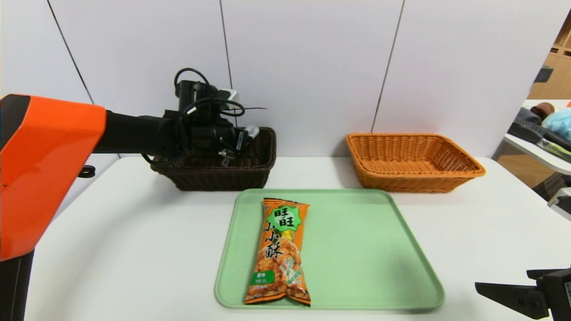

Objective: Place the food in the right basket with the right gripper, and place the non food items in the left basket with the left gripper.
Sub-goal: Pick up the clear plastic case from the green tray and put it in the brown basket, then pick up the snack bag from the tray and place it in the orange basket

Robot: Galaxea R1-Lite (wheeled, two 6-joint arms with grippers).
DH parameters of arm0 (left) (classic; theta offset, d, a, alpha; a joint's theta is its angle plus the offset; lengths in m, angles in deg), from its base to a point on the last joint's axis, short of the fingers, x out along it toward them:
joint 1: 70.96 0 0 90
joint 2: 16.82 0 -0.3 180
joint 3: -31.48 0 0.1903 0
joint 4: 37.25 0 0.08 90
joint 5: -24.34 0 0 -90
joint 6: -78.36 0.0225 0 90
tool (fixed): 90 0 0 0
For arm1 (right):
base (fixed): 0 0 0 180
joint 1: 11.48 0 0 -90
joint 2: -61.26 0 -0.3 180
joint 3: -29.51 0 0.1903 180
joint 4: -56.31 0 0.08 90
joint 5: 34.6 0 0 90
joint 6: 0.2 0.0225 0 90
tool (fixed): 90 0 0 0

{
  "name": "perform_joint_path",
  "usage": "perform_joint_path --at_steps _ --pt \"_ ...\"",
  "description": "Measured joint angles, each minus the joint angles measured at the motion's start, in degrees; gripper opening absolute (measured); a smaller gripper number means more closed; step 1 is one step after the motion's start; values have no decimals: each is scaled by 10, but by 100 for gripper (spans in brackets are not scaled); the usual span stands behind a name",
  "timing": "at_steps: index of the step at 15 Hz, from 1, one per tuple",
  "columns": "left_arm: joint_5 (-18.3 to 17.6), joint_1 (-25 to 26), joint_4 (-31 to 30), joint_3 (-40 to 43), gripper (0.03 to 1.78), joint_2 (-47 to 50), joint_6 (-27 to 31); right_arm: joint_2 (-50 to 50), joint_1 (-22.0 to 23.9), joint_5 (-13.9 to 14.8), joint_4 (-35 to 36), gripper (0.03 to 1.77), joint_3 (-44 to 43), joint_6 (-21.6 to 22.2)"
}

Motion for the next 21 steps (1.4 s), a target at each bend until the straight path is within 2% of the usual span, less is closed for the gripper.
perform_joint_path --at_steps 4,9,11,18,21 --pt "0 2 0 0 110 -6 0 0 0 0 0 170 0 0" --pt "0 3 2 -4 139 8 -1 0 0 0 5 170 -1 0" --pt "-1 1 13 -4 146 28 -3 0 0 0 12 170 -1 0" --pt "0 -12 108 9 160 112 -40 0 0 -1 14 170 -5 0" --pt "0 -16 114 47 164 150 -49 0 0 -2 31 170 -8 0"
